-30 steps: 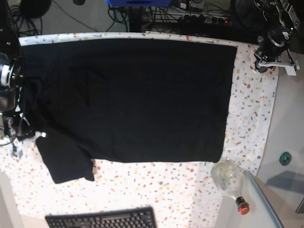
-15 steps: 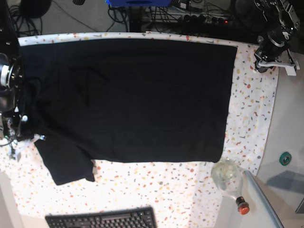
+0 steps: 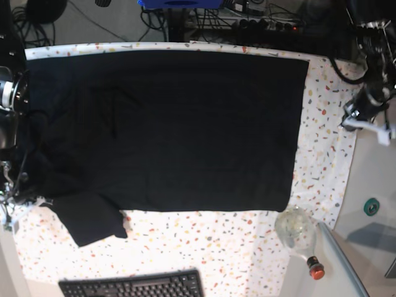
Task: Layout the t-shirt on the table in an organized manner, then fold the t-shirt properly
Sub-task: 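Grasp the shirt side edges with both grippers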
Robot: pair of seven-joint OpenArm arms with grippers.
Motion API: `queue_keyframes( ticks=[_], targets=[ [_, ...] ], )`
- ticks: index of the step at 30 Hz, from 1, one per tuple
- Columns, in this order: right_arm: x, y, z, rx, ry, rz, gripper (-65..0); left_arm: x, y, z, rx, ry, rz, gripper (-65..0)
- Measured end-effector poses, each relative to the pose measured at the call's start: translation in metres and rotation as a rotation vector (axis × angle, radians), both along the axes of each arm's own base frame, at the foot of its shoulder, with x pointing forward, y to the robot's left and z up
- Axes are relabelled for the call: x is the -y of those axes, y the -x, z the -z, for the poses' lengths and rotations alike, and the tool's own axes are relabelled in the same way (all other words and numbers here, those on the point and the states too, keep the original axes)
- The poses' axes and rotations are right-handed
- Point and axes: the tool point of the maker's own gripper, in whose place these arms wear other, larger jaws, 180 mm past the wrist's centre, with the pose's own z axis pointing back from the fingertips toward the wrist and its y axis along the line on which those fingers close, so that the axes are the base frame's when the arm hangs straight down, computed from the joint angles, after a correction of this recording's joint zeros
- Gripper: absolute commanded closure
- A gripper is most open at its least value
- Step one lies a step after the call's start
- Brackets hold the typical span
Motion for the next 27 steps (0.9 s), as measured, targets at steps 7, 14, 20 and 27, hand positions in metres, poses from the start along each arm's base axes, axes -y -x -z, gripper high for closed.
queue_keyframes(
  ticks=[7, 14, 20, 27],
  targets=[
    [0.0, 0.003, 0.002, 0.0, 0.007, -0.005, 0.0, 0.018, -0.054, 0.002, 0.016, 0.037, 0.058, -19.7],
    [-0.005, 0.004, -0.012, 0.065, 0.051, -0.037, 0.0, 0.046, -0.093, 0.021, 0.02, 0.073, 0.096, -48.7],
    [-0.008, 0.004, -0.011, 0.067, 0.046, -0.04, 0.0, 0.078, -0.108, 0.051, -0.03, 0.042, 0.184, -48.7],
    [-0.009, 0.005, -0.01, 0.064, 0.047, -0.042, 0.0, 0.097, -0.125, 0.059, -0.004, 0.062, 0.169, -48.7]
  ],
)
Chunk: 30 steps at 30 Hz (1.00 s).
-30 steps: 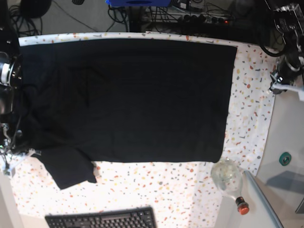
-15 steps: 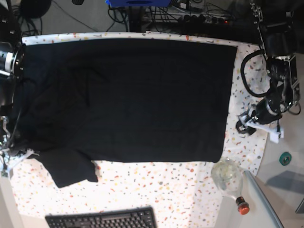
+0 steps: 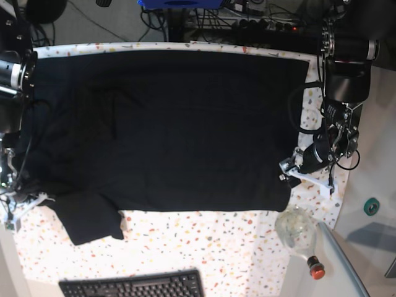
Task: Layout the t-shirt on the table in an organized manner, then fold the t-shirt properly
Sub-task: 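Grasp the shirt side edges with both grippers, then lift the shirt edge with both grippers and fold it toward the collar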
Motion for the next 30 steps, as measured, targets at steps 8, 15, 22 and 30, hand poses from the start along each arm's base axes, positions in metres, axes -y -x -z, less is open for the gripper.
queue_keyframes(
  ticks=[8, 15, 22, 30],
  targets=[
    [0.0, 0.001, 0.0, -0.002, 0.001, 0.0, 0.0, -0.002, -0.001, 0.004, 0.007, 0.009, -0.027, -35.4],
    [0.001, 0.001, 0.0, -0.001, 0.002, 0.001, 0.0, 0.003, 0.008, 0.011, -0.025, 0.027, -0.029, 0.0],
    [0.001, 0.008, 0.008, -0.019, 0.002, 0.001, 0.0, 0.018, 0.017, 0.005, -0.022, 0.025, 0.037, 0.0],
    [0.0, 0.01, 0.009, -0.022, 0.0, 0.0, 0.0, -0.003, 0.042, -0.021, -0.033, 0.026, -0.02, 0.0]
  ],
)
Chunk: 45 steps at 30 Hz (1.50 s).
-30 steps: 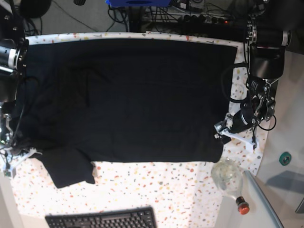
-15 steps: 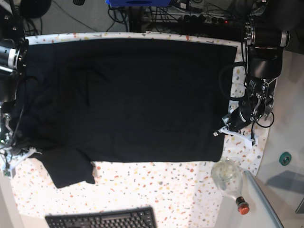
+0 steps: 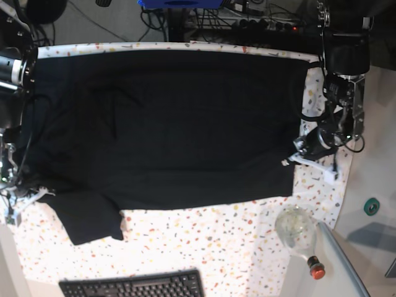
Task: Layout the t-shirt on the table in an organized manner, then fold the t-shirt properly
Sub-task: 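Lift the shirt edge with both grippers and fold it toward the collar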
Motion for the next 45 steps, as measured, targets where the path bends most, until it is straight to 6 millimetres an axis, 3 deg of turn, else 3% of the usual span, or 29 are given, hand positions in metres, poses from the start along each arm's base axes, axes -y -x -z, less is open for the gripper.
queue_keyframes(
  ticks=[2, 7, 16, 17, 20, 21, 23, 25, 28, 32, 34, 38, 45],
  targets=[
    [0.001, 0.001, 0.0, -0.002, 0.001, 0.001, 0.0, -0.007, 0.005, -0.012, 0.01, -0.001, -0.013, 0.0],
    [-0.001, 0.0, 0.0, 0.001, -0.003, 0.0, 0.0, 0.001, 0.02, -0.022, -0.044, 0.02, 0.036, 0.0],
    [-0.001, 0.0, 0.001, 0.001, -0.003, 0.0, 0.0, 0.017, 0.05, -0.001, -0.15, 0.068, 0.066, 0.0],
    [-0.001, 0.0, 0.0, 0.002, -0.004, 0.0, 0.0, 0.017, 0.053, 0.0, -0.16, 0.066, 0.068, -6.4],
    [-0.001, 0.0, 0.0, 0.002, -0.004, 0.0, 0.0, 0.018, 0.061, -0.003, -0.151, 0.052, 0.08, -34.1],
    [-0.001, 0.0, 0.0, 0.002, -0.004, 0.0, 0.0, 0.018, 0.064, -0.006, -0.143, 0.047, 0.084, -40.0],
    [-0.001, 0.0, 0.001, -0.001, -0.002, 0.0, 0.0, 0.013, 0.067, -0.014, -0.124, 0.049, 0.065, -45.1],
    [-0.001, 0.0, 0.001, -0.001, -0.003, 0.0, 0.0, -0.003, 0.061, -0.027, -0.083, 0.034, 0.02, -45.3],
    [-0.001, 0.0, 0.001, -0.002, -0.003, -0.001, 0.0, -0.031, 0.037, -0.044, 0.001, 0.006, -0.054, -45.3],
    [0.0, 0.0, 0.0, 0.003, -0.001, 0.0, 0.0, -0.054, 0.004, -0.027, -0.018, -0.053, -0.088, -45.3],
    [0.001, 0.0, 0.0, 0.001, 0.001, 0.0, 0.0, -0.05, -0.007, -0.015, -0.049, -0.096, -0.021, -45.3],
    [-0.001, 0.0, 0.0, 0.004, -0.004, -0.002, 0.0, -0.02, -0.033, -0.002, -0.025, -0.059, 0.089, -45.3],
    [-0.001, 0.0, 0.0, 0.003, -0.003, -0.002, 0.0, -0.031, -0.04, 0.014, -0.024, -0.051, 0.014, -45.3]
  ],
)
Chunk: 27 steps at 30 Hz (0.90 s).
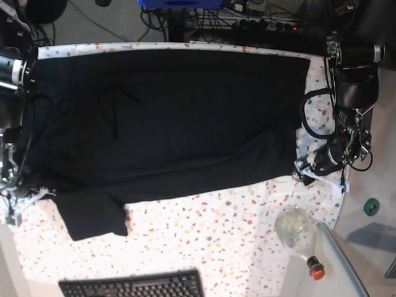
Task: Layout the t-shirt on the table in an organized manner, then fold the t-shirt properly
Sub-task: 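Lift the shirt edge with both grippers and fold it toward the collar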
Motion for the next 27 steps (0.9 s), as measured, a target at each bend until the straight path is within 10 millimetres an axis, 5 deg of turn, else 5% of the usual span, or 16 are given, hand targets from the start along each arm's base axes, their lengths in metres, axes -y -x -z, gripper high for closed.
queue_keyframes(
  ticks=[13, 18, 23, 27],
  targets=[
    [0.001, 0.0, 0.0, -0.001, 0.001, 0.001, 0.0, 0.033, -0.011, 0.01, 0.006, -0.078, 0.082, -39.2],
    [0.0, 0.0, 0.0, -0.001, 0.0, 0.0, 0.0, 0.036, -0.01, 0.012, 0.003, -0.069, 0.085, -23.7],
    [0.0, 0.0, 0.0, 0.0, 0.0, 0.0, 0.0, 0.04, -0.007, 0.015, -0.007, -0.056, 0.088, 0.0],
    [0.0, 0.0, 0.0, 0.001, 0.0, 0.001, 0.0, 0.04, -0.008, 0.013, -0.006, -0.045, 0.081, 0.0]
  ],
)
